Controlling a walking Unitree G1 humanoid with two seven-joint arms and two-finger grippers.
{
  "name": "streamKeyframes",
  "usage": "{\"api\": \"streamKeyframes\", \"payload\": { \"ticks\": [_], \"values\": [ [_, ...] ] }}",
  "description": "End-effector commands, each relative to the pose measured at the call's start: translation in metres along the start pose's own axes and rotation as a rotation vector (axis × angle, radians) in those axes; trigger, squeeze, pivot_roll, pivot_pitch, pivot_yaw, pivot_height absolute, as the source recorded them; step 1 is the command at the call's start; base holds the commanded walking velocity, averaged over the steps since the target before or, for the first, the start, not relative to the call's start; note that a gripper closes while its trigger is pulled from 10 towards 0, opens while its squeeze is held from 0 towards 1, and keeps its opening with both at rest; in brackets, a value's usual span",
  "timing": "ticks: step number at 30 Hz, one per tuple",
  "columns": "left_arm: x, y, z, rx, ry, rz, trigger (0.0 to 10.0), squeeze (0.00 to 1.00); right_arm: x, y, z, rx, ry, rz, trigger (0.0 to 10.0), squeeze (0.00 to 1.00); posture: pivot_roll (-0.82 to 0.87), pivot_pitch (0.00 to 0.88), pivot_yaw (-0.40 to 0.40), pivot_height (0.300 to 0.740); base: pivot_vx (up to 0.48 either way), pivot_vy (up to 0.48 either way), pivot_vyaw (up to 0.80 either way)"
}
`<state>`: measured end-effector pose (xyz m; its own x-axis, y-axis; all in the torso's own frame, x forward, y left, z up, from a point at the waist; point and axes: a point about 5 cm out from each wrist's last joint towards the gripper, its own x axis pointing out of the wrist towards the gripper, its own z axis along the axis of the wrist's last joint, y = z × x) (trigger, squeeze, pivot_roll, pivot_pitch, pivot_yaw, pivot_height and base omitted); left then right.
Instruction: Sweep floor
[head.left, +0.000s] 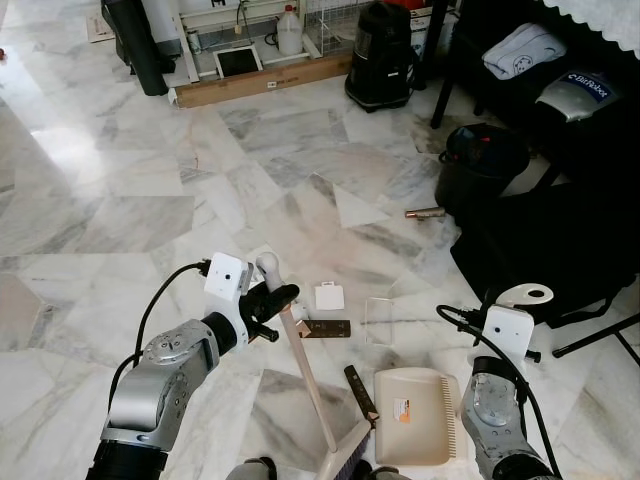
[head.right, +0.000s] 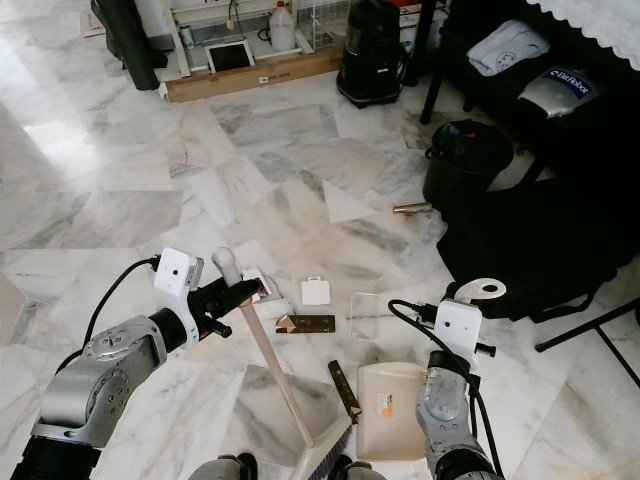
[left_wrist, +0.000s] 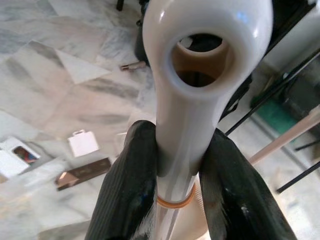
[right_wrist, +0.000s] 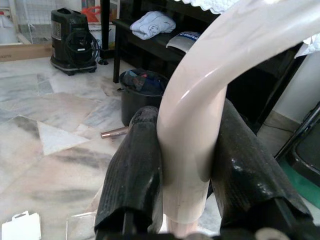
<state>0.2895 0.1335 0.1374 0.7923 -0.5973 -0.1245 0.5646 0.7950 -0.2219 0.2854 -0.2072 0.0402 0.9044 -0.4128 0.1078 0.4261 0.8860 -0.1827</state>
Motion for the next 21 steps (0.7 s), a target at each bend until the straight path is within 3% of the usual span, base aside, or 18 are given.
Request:
{"api": "streamKeyframes", "payload": {
  "ticks": [1,6,8,12,21],
  "values": [
    [0.0,-0.005,0.014,-0.02,-0.061,-0.046,10.0,0.0,-0.014,0.005,-0.016,-0.031,0.086,0.044,10.0,0.0,0.31,0.195,-0.003,0.74,0.0,0.0,0.0],
    [-0.004,0.007,0.029,0.002,-0.144,0.028,10.0,0.0,-0.013,0.004,-0.015,-0.031,0.085,0.044,10.0,0.0,0.31,0.194,-0.006,0.74,0.0,0.0,0.0],
    [-0.01,0.019,0.046,-0.009,-0.247,0.102,10.0,0.0,-0.012,0.004,-0.015,-0.032,0.086,0.045,10.0,0.0,0.32,0.194,-0.007,0.74,0.0,0.0,0.0],
    [-0.016,0.031,0.056,0.008,-0.323,0.195,10.0,0.0,-0.012,0.004,-0.015,-0.034,0.086,0.045,10.0,0.0,0.31,0.196,-0.007,0.74,0.0,0.0,0.0],
    [-0.013,0.038,0.044,0.073,-0.293,0.277,10.0,0.0,-0.011,0.001,-0.015,-0.037,0.082,0.042,10.0,0.0,0.3,0.202,-0.009,0.74,0.0,0.0,0.0]
  ]
}}
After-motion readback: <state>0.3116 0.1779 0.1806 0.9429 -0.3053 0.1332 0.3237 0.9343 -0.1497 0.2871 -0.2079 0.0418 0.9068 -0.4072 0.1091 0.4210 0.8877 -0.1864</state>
